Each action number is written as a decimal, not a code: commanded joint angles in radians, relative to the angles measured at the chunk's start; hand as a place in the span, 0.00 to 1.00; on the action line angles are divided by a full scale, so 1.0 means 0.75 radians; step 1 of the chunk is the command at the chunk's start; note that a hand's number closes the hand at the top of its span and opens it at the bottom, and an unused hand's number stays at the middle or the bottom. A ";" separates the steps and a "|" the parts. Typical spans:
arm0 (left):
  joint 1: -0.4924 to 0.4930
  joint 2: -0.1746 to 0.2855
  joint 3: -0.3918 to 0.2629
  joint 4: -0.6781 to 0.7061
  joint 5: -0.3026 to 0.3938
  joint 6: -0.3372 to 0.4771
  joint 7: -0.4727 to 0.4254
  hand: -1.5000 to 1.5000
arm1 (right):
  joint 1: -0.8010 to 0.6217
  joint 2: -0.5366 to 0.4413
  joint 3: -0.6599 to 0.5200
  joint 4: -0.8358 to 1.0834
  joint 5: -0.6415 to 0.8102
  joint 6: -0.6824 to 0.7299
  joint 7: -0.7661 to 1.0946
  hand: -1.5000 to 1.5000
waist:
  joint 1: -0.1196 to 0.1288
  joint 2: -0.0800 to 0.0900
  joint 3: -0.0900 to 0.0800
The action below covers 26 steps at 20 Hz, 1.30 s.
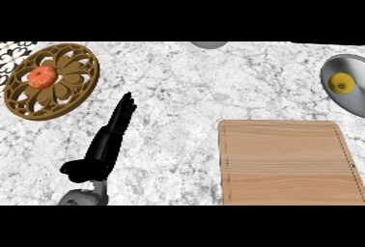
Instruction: Pick the lemon from the cutting board and place it in the pan
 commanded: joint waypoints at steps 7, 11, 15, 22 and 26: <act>-0.005 -0.024 0.006 0.001 0.009 0.015 0.012 0.50 | 0.167 -0.128 -0.014 0.000 -0.042 0.491 -0.179 0.00 | -0.025 -0.007 0.001; -0.012 0.022 0.053 0.022 0.028 -0.012 0.000 0.50 | 0.232 -0.067 0.002 -0.046 -0.042 0.473 -0.277 0.00 | -0.029 -0.007 0.002; 0.050 -0.005 0.004 -0.001 -0.003 0.006 -0.028 0.50 | 0.284 -0.129 0.006 -0.060 -0.055 0.530 -0.284 0.00 | -0.033 -0.016 0.001; 0.035 0.017 0.037 0.017 0.000 0.000 -0.049 0.50 | 0.340 -0.091 0.055 -0.099 -0.042 0.492 -0.332 0.00 | -0.028 -0.014 0.001; 0.020 0.004 0.025 -0.009 0.002 0.005 -0.004 0.50 | 0.362 -0.154 0.069 -0.119 -0.050 0.516 -0.350 0.00 | -0.041 -0.022 0.000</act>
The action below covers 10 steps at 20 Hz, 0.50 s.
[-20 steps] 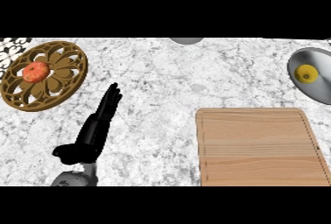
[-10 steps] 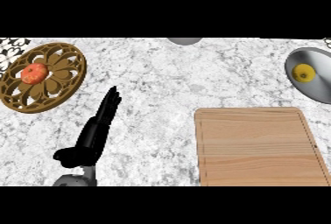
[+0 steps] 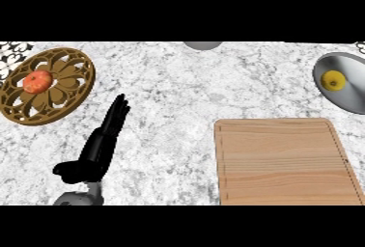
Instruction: Pick the lemon from the cutting board and place it in the pan
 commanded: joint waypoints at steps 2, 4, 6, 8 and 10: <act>-0.028 -0.005 -0.003 0.000 0.012 -0.011 0.039 0.50 | 0.033 -0.001 0.030 -0.003 0.009 0.132 -0.169 0.00 | 0.002 0.000 -0.001; -0.016 -0.022 0.007 -0.002 0.011 0.012 0.019 0.50 | 0.070 -0.028 0.035 0.005 0.005 0.154 -0.187 0.00 | -0.006 -0.002 -0.002; 0.011 -0.014 -0.029 -0.025 -0.005 -0.003 0.042 0.50 | 0.046 -0.059 0.042 0.002 0.004 0.166 -0.161 0.00 | 0.006 -0.003 -0.001; 0.026 0.006 -0.008 -0.039 0.003 -0.008 0.038 0.50 | 0.060 -0.025 0.054 -0.006 0.004 0.122 -0.193 0.00 | 0.007 -0.005 -0.001; 0.035 -0.009 0.001 0.066 -0.005 -0.010 -0.065 0.50 | 0.058 0.026 0.061 -0.025 0.003 0.038 -0.232 0.00 | 0.005 0.003 -0.002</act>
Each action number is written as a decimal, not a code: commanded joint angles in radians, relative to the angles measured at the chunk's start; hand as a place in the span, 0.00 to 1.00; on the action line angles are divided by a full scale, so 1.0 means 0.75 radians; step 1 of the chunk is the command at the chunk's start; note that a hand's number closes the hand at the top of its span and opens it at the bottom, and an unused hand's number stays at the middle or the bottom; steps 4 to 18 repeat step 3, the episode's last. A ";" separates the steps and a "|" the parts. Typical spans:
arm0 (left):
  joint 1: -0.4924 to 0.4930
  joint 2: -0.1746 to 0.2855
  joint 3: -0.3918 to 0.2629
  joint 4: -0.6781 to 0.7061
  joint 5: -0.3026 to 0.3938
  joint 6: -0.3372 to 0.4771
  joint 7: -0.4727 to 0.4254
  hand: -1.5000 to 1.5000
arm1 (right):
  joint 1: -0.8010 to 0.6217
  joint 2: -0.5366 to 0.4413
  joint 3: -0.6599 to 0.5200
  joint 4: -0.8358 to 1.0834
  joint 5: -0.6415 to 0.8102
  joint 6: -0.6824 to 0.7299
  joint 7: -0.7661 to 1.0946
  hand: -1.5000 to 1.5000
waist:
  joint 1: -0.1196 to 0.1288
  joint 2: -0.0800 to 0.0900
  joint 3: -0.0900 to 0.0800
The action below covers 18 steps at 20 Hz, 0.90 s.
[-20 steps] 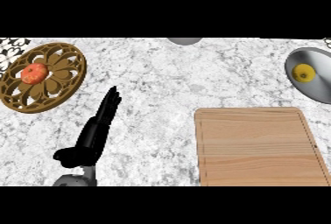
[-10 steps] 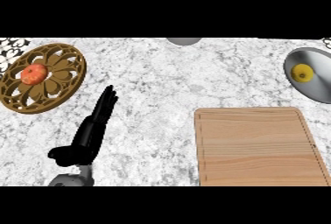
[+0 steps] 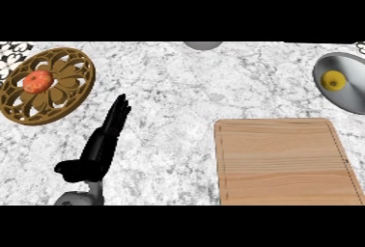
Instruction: Pick the lemon from the cutting board and place it in the pan
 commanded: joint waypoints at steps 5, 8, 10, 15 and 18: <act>0.018 -0.003 -0.018 0.004 -0.014 -0.007 -0.034 0.50 | 0.027 -0.011 0.024 -0.013 0.002 0.086 -0.214 0.00 | 0.002 -0.003 -0.001; 0.018 -0.003 -0.018 0.004 -0.014 -0.007 -0.034 0.50 | 0.027 -0.011 0.024 -0.013 0.002 0.086 -0.214 0.00 | 0.002 -0.003 -0.001; 0.018 -0.003 -0.018 0.004 -0.014 -0.007 -0.034 0.50 | 0.027 -0.011 0.024 -0.013 0.002 0.086 -0.214 0.00 | 0.002 -0.003 -0.001; 0.018 -0.003 -0.018 0.004 -0.014 -0.007 -0.034 0.50 | 0.027 -0.011 0.024 -0.013 0.002 0.086 -0.214 0.00 | 0.002 -0.003 -0.001; 0.018 -0.003 -0.018 0.004 -0.014 -0.007 -0.034 0.50 | 0.027 -0.011 0.024 -0.013 0.002 0.086 -0.214 0.00 | 0.002 -0.003 -0.001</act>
